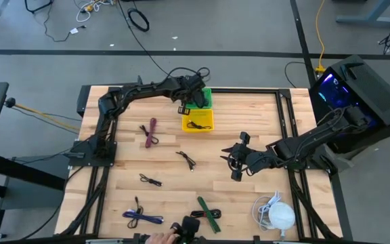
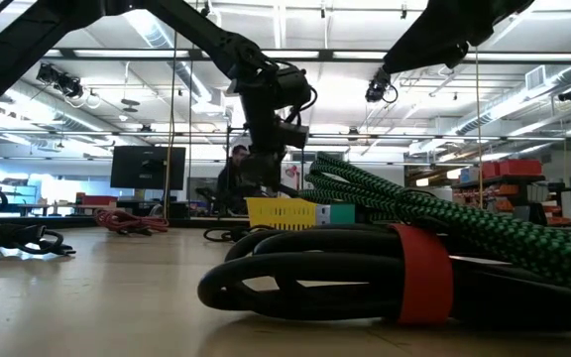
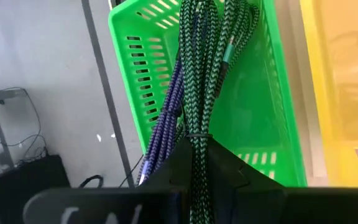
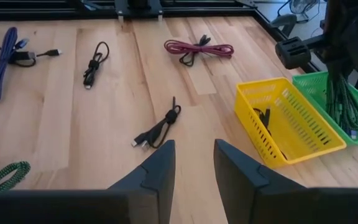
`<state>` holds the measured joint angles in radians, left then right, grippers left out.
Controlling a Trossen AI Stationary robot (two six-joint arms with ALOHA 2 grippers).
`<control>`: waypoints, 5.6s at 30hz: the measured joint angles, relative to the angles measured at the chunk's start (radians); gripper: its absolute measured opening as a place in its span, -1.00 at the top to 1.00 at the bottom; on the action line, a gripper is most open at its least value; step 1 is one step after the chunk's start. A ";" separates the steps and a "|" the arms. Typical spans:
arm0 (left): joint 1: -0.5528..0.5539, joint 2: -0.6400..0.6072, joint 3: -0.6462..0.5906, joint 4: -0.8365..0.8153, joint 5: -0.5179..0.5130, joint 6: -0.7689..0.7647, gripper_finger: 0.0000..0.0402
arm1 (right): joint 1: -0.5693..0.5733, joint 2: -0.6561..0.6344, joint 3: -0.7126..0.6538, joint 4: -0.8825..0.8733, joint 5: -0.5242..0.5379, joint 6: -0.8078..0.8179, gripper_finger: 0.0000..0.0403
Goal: Pick & Place USB Port
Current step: Put the middle green charger cable into the green basket, then put the left pink patterned charger cable into the green basket
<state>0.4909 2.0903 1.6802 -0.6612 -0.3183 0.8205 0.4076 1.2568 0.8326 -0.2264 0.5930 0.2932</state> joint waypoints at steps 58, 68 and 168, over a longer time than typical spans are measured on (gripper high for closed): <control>-0.039 -0.657 -0.769 -0.273 0.397 -1.177 0.52 | 0.000 0.000 0.000 0.011 0.027 -0.026 0.45; -0.031 -0.657 -0.793 -0.187 0.320 -1.319 0.52 | 0.000 0.000 0.000 0.011 0.023 -0.026 0.45; -0.036 -0.390 -0.385 -0.189 -0.457 0.022 0.96 | -0.003 0.000 -0.078 0.194 0.020 -0.111 0.45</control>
<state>0.4545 1.7007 1.2957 -0.8504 -0.7752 0.8424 0.4049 1.2570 0.7541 -0.0323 0.6132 0.1822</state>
